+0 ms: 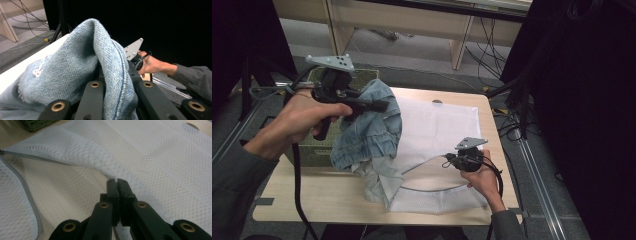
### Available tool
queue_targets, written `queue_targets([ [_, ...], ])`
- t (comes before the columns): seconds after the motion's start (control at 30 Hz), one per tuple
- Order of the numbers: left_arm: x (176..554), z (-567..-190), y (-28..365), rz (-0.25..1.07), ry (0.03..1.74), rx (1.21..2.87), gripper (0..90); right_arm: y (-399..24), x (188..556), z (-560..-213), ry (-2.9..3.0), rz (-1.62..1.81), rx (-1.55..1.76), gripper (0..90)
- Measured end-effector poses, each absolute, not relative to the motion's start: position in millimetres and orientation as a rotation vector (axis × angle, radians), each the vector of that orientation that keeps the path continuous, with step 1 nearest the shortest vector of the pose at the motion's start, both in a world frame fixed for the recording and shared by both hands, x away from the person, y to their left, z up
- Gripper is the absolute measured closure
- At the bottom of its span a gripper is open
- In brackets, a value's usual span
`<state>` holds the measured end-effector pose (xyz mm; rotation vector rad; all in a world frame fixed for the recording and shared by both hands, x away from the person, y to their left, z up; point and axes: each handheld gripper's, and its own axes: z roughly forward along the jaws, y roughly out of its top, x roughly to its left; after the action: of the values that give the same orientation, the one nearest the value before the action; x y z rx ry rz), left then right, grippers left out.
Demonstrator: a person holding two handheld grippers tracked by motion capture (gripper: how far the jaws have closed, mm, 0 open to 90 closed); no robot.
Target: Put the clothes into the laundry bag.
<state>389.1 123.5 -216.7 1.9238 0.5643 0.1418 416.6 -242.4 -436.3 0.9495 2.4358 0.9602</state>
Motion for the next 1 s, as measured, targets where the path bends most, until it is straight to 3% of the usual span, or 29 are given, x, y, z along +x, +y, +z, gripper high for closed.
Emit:
queue_targets([
  [0.5,369.9,-213.1,79.9,0.081,0.431,1.897,79.9,-244.4,417.1,-435.8,2.421,0.977,0.963,89.8],
  [0.83,368.8,-246.6,47.8,-0.044,0.395,1.914,79.8,-248.4,417.6,-434.4,2.421,0.971,0.954,89.8],
  [1.0,366.7,-258.1,35.7,-0.044,0.371,1.921,79.7,-251.0,417.9,-433.7,2.416,0.976,0.956,89.8],
])
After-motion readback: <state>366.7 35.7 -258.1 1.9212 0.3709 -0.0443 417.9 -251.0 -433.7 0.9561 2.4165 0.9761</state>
